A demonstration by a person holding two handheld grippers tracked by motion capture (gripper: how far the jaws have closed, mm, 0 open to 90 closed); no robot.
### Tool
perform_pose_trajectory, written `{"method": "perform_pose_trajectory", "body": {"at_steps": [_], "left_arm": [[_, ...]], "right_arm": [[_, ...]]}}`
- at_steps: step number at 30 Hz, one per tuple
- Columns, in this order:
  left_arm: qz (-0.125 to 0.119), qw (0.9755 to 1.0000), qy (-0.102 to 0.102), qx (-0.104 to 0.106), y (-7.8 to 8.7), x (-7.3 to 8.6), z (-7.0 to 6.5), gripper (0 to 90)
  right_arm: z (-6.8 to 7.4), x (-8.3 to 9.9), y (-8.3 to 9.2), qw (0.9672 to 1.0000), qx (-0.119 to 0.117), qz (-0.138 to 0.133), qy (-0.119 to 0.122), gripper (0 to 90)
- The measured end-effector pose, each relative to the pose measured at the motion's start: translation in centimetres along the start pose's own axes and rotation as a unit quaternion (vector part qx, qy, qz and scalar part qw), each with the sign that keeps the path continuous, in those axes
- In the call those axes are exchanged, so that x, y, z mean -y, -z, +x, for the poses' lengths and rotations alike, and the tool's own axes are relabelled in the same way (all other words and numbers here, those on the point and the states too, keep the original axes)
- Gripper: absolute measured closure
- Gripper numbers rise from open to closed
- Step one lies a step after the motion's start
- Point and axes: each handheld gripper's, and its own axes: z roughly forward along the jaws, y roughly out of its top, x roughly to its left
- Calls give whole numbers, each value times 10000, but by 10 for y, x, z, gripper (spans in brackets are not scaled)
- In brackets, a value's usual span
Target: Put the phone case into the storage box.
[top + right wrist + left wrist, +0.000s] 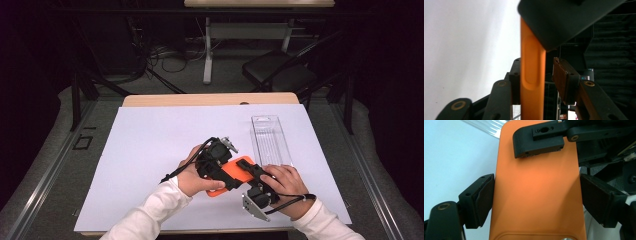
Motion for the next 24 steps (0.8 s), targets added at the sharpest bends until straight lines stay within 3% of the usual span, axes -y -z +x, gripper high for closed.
{"method": "perform_pose_trajectory", "body": {"at_steps": [13,24], "left_arm": [[-39,10000,21,45,-1,0,-1,160],[-30,10000,46,78,-1,0,-1,160]], "right_arm": [[2,1,-2,9996,216,79,138,712],[5,1,-4,9994,253,80,212,757]]}}
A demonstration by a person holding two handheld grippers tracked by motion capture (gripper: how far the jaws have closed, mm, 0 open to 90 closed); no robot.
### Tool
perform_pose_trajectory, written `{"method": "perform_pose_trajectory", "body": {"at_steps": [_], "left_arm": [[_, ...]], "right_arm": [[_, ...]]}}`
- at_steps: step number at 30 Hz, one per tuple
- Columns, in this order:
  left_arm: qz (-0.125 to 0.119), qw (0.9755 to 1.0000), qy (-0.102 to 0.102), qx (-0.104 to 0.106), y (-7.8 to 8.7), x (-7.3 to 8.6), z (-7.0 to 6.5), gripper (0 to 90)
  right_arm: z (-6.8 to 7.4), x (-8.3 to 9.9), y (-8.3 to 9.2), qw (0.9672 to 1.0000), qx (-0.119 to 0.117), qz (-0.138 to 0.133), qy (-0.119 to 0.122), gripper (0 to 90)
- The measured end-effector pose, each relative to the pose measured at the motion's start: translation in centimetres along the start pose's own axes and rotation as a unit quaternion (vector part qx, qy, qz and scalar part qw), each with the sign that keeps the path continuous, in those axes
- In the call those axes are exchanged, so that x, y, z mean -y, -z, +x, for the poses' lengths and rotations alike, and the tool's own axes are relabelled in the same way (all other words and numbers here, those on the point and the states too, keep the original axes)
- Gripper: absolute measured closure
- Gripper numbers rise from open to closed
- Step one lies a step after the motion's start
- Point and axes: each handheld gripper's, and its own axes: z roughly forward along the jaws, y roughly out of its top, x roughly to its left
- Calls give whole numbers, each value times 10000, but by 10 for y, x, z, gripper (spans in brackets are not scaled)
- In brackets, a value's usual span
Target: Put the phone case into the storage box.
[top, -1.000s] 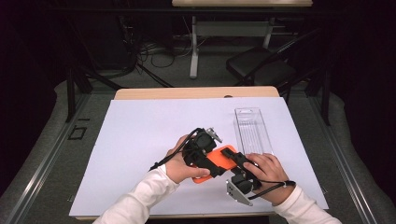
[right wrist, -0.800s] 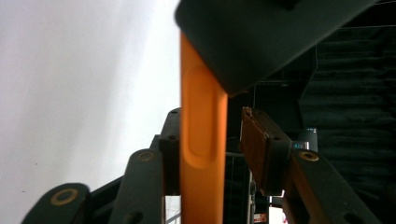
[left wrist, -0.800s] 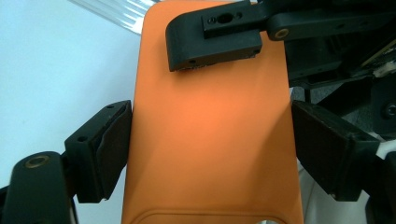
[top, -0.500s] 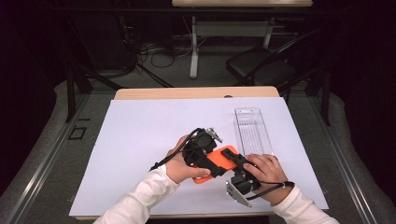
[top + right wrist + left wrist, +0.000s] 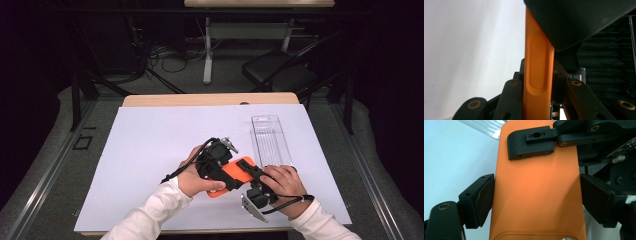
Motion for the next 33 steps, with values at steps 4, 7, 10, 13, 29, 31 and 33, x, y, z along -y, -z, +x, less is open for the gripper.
{"method": "perform_pose_trajectory", "body": {"at_steps": [4,7,10,13,29,31,33], "left_arm": [[-6,10000,-6,8,0,0,1,160],[1,10000,4,15,0,0,1,161],[-13,10000,17,25,0,0,1,160],[-34,10000,56,47,0,0,1,160],[-125,9988,379,276,-3,3,7,160],[-114,9987,394,316,-3,4,8,160],[-128,9983,449,350,-3,4,9,160]], "right_arm": [[0,0,-1,10000,-4,-14,-13,777],[0,0,-1,10000,5,-1,19,785],[1,0,-1,10000,11,-14,1,795],[1,0,-1,10000,32,-12,-35,809],[2,1,-2,9999,73,34,-129,852],[2,0,-2,9999,86,19,-116,858],[2,0,-2,9999,103,14,-81,864]]}}
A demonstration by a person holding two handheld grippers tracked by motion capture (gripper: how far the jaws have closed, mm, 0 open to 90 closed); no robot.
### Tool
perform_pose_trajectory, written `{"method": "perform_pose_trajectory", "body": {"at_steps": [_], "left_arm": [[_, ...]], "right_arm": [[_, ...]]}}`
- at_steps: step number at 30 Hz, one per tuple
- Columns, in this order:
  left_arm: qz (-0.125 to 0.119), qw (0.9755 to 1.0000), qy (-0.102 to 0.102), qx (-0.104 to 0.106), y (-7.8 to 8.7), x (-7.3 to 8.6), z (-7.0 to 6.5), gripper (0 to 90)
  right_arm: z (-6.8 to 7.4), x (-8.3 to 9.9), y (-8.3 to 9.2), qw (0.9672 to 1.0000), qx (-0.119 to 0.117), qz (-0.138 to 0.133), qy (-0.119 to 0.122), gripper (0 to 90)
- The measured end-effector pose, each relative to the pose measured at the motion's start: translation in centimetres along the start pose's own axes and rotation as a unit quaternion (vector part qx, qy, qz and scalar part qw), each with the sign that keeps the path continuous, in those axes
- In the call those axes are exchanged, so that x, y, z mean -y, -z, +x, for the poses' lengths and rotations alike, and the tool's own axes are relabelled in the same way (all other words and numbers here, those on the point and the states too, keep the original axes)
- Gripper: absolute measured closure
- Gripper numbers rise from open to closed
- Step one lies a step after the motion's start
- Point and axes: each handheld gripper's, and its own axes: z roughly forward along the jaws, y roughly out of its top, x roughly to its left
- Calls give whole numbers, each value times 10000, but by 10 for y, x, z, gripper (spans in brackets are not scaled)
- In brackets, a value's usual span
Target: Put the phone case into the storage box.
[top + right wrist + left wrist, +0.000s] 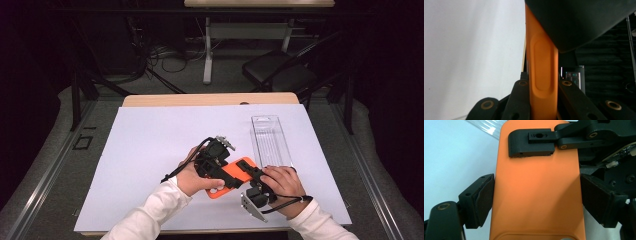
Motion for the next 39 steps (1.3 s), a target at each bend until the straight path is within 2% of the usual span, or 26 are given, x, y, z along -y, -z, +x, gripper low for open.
{"method": "perform_pose_trajectory", "body": {"at_steps": [9,20,27,39], "left_arm": [[-14,10000,62,35,0,1,2,159],[-52,10000,-31,42,1,1,2,157],[-293,9995,-94,-27,5,1,1,146],[-422,9990,-40,-105,17,9,4,148]], "right_arm": [[0,0,-1,10000,-25,17,-19,869],[-1,0,-1,10000,-6,0,-26,869],[1,0,-2,10000,-65,-61,-32,870],[2,3,-2,9999,-109,2,-71,868]]}}
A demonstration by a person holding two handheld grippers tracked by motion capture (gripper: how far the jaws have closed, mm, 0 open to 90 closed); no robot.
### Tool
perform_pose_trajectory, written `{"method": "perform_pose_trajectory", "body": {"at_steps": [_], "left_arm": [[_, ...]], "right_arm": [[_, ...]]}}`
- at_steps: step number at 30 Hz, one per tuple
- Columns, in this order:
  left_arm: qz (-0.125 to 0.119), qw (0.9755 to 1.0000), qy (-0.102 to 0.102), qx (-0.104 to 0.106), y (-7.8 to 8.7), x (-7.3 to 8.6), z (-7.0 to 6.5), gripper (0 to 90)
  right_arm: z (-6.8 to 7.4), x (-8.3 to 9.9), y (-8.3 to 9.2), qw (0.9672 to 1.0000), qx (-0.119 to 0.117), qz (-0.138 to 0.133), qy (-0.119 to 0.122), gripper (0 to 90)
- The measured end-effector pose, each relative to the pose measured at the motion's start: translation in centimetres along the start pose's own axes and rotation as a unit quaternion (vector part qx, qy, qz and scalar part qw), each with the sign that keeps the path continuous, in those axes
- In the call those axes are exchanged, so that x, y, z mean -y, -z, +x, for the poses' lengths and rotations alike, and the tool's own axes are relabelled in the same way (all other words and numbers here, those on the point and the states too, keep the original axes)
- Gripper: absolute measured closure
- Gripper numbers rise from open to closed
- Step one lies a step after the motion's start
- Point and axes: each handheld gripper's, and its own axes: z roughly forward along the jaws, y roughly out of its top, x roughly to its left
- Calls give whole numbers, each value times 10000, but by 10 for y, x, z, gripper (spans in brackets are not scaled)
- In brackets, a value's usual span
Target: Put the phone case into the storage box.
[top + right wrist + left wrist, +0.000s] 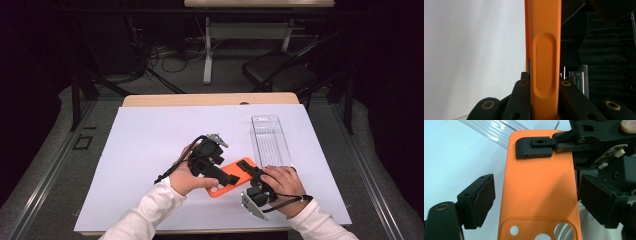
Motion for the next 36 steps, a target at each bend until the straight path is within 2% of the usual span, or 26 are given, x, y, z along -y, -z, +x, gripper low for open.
{"method": "perform_pose_trajectory", "body": {"at_steps": [8,10,18,20,33,36], "left_arm": [[-149,9997,85,-155,14,7,4,149],[-171,9997,108,-96,16,9,6,150],[-217,9995,153,-186,23,19,8,153],[-251,9993,169,-205,25,21,9,152],[-361,9987,164,-322,41,30,12,154],[-381,9985,170,-341,43,32,13,154]], "right_arm": [[0,3,1,9999,-16,40,-131,868],[0,4,2,9999,-39,71,-76,868],[1,10,4,9997,-135,131,-170,868],[0,11,5,9997,-136,140,-133,868],[-2,17,8,9987,-222,149,-439,869],[-3,18,8,9979,-303,169,-545,869]]}}
